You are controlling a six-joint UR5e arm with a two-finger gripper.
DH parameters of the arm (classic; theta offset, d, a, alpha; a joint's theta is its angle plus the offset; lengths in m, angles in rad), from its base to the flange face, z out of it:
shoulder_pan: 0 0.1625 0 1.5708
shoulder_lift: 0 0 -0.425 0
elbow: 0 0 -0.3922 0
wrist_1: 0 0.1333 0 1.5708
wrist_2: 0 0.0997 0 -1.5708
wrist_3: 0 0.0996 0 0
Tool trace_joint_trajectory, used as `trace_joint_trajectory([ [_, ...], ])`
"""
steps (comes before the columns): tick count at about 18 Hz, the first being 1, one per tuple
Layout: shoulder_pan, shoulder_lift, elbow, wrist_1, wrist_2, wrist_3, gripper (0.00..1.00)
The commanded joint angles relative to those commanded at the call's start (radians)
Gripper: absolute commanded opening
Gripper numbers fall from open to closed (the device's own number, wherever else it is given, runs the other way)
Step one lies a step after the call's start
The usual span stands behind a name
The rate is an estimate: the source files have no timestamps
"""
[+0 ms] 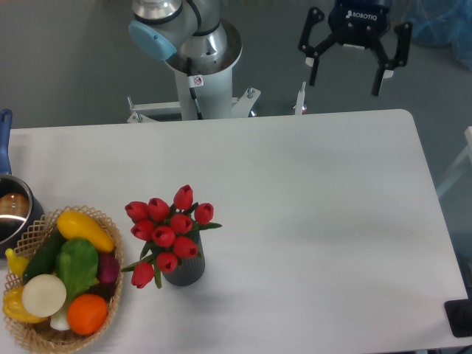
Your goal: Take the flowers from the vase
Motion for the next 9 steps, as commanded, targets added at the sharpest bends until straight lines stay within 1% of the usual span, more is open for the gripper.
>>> trace_joint_trajectory([
  [3, -0.002, 0.003, -0.003, 0.014, 0.066, 0.021, 1.00],
  [7, -0.011, 0.005, -0.006, 0.014, 0.077, 0.129, 1.00],
  [9, -0.011, 0.006, -0.011, 0.015, 0.081, 0.132, 1.00],
])
